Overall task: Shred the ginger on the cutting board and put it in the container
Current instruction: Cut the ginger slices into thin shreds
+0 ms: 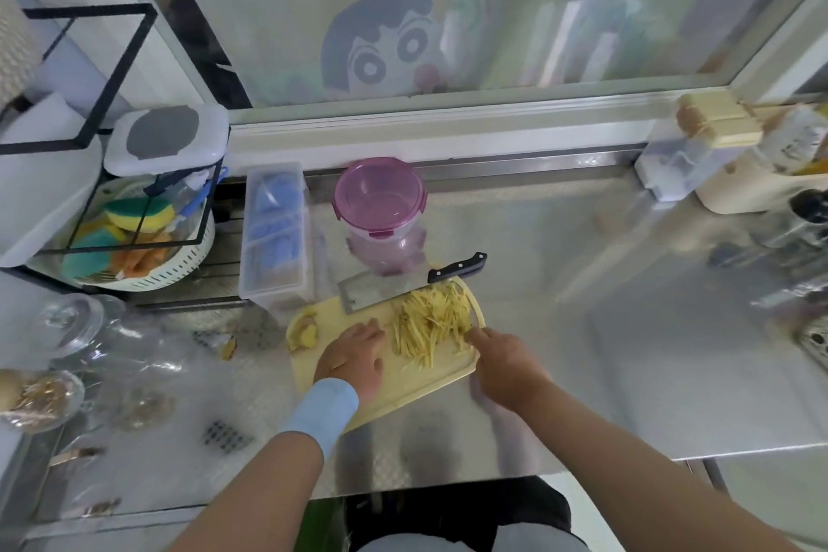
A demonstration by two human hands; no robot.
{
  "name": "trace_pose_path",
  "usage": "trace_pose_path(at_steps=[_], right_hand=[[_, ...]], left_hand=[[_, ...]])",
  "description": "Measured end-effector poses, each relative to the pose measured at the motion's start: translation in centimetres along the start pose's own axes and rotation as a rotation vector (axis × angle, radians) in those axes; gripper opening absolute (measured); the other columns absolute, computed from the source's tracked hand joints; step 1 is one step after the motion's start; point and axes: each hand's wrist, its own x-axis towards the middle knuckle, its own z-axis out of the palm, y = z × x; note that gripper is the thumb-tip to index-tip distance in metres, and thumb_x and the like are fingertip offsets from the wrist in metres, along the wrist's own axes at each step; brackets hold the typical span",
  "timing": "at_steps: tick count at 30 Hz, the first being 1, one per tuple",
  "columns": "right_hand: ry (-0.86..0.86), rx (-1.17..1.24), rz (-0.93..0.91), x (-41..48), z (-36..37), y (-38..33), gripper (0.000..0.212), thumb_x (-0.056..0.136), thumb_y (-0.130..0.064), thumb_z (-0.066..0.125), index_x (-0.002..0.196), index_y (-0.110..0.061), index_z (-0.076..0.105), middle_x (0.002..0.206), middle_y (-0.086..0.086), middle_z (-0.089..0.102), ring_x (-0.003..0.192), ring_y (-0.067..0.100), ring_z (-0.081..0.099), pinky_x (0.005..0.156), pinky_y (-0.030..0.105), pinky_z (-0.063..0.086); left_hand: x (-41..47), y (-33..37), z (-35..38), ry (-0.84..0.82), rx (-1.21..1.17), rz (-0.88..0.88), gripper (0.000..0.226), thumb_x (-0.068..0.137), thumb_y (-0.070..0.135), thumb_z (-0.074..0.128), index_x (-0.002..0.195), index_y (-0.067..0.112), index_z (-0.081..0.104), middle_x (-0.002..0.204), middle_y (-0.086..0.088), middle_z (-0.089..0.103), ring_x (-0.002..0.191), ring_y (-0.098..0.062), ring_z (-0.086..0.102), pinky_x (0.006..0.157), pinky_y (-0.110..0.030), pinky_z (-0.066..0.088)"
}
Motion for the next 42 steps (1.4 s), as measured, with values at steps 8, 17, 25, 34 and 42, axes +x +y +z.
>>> trace_pose_path(at_steps=[8, 17, 25, 34, 42], right_hand=[[0.096, -0.112, -0.058, -1.1, -0.9, -2.0, 0.027, 0.08, -0.001, 0.049, 0.101, -0.014, 0.061, 0.085, 0.006, 0.064, 0.076, 0.033, 0.063, 0.075, 0.036, 0.047], [-0.141, 0.043, -0.222, 0.4, -0.3, -13.3, 0.039, 0.099, -0.026, 0.05, 0.138, -0.022, 0.051, 0.134, 0.003, 0.052, 0.12, 0.029, 0.057, 0.092, 0.038, 0.048], [-0.205, -0.056, -0.101, 2.3, 1.6, -15.6, 0.057, 0.094, -0.049, 0.062, 0.135, -0.013, 0.047, 0.132, 0.008, 0.05, 0.119, 0.03, 0.057, 0.09, 0.039, 0.049], [-0.227, -0.063, -0.123, 3.2, 1.1, -15.6, 0.057, 0.09, -0.055, 0.062, 0.131, -0.018, 0.051, 0.129, 0.004, 0.052, 0.116, 0.028, 0.058, 0.088, 0.038, 0.049], [-0.249, -0.02, -0.14, 3.4, 1.8, -16.6, 0.041, 0.09, -0.035, 0.066, 0.124, -0.014, 0.055, 0.125, 0.007, 0.051, 0.113, 0.03, 0.059, 0.09, 0.04, 0.052]], left_hand=[[-1.1, -0.6, -0.4, 0.062, -0.225, 0.003, 0.053, 0.096, 0.016, 0.035, 0.144, 0.037, 0.039, 0.151, 0.009, 0.036, 0.136, -0.013, 0.036, 0.114, -0.028, 0.028], [-5.3, -5.0, 0.2, -0.051, -0.302, -0.103, 0.074, 0.075, 0.054, 0.015, 0.144, 0.041, 0.037, 0.155, 0.005, 0.026, 0.139, -0.021, 0.03, 0.114, -0.031, 0.025], [-4.9, -4.9, 0.7, -0.034, -0.326, -0.139, 0.035, 0.093, 0.042, 0.051, 0.127, 0.034, 0.049, 0.131, 0.006, 0.044, 0.105, -0.017, 0.049, 0.095, -0.027, 0.039], [-3.6, -5.4, 0.1, -0.028, -0.157, -0.014, 0.044, 0.087, 0.031, 0.059, 0.13, 0.04, 0.052, 0.13, 0.01, 0.042, 0.117, -0.018, 0.048, 0.096, -0.029, 0.041], [-4.8, -6.2, 0.5, 0.037, -0.272, -0.09, 0.041, 0.085, 0.047, 0.06, 0.125, 0.037, 0.057, 0.13, 0.008, 0.042, 0.121, -0.017, 0.044, 0.099, -0.032, 0.04]])
